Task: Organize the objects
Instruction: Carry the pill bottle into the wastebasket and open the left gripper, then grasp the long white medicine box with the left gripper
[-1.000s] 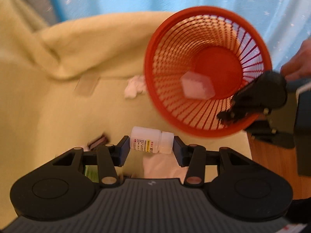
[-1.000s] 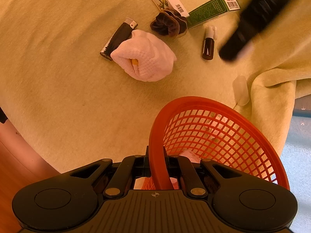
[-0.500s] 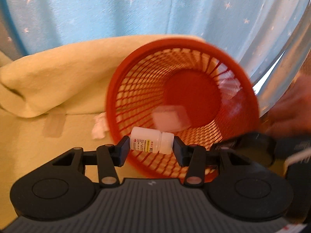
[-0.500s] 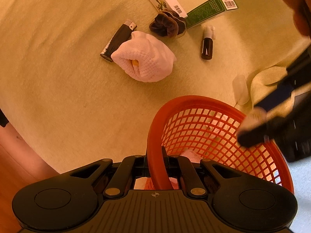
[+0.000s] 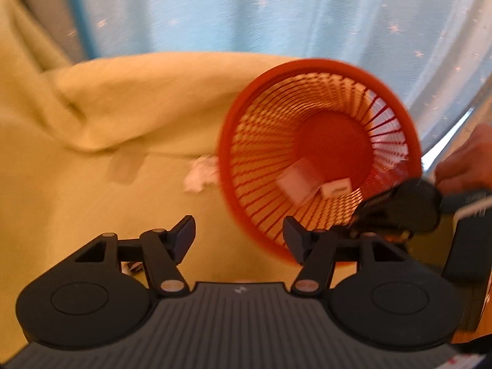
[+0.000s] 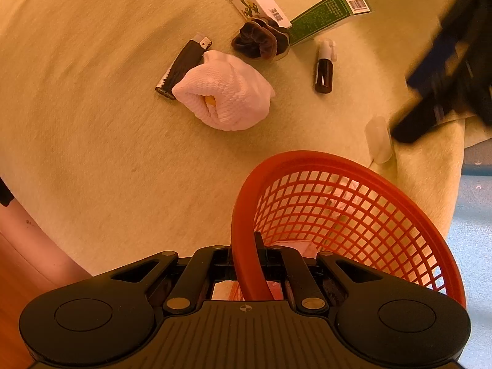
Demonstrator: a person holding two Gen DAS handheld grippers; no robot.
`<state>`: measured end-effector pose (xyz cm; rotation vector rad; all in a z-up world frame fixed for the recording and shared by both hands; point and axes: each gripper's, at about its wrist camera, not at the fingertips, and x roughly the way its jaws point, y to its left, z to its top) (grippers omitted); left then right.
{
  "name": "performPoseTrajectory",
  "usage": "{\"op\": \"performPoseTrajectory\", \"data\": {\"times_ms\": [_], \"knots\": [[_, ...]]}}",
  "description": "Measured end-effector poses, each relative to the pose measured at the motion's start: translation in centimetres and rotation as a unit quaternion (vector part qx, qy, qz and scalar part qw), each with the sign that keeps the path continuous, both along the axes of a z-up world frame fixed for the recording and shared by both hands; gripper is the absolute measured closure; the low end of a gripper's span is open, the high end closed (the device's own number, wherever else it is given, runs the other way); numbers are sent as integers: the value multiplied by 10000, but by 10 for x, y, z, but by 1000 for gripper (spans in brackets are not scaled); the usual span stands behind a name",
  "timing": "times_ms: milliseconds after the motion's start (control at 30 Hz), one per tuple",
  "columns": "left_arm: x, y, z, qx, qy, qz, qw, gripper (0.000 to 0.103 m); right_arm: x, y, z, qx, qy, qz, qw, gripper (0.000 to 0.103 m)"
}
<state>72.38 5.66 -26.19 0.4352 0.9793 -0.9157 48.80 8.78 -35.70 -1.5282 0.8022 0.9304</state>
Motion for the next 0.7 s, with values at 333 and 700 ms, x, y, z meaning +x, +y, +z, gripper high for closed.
{"op": "performPoseTrajectory", "data": {"times_ms": [333, 700], "knots": [[-21, 89, -17, 404, 147, 1074, 9933, 41, 0, 0, 0, -25, -2, 27, 10000, 101], [-36, 143, -44, 858, 292, 1682, 9816, 41, 2, 1, 1, -59, 3, 30, 10000, 101]]}}
